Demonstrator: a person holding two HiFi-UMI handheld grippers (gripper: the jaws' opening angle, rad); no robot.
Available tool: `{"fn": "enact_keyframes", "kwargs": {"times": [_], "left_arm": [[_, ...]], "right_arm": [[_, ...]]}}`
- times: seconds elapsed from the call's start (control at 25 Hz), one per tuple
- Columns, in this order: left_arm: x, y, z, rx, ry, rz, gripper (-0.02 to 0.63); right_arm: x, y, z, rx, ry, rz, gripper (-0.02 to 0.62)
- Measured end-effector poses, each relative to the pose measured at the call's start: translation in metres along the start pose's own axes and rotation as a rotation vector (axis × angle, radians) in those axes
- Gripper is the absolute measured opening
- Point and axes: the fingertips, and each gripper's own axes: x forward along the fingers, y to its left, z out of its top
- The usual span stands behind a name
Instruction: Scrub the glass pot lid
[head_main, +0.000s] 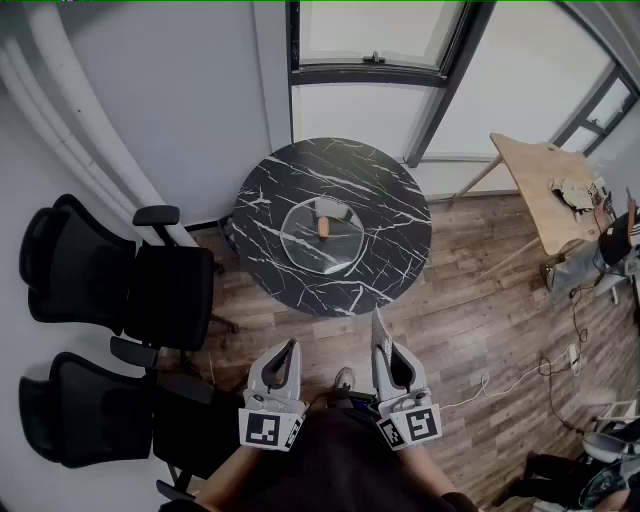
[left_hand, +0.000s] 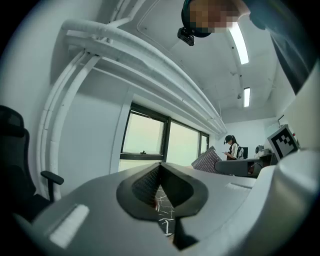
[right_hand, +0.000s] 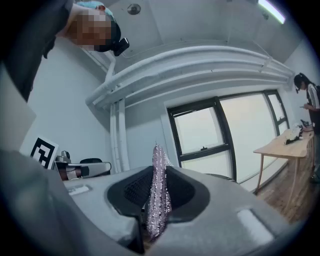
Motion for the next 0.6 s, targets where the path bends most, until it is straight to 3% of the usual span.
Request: {"fn": "enact_keyframes", "kwargs": {"times": [0.6], "left_arm": [[0.011,-0.009,-0.014,-0.005,0.033,0.018,0.003]], "right_arm": [[-0.003,-0.017,0.004,0.039,-0.037,0.012,0.078]]}}
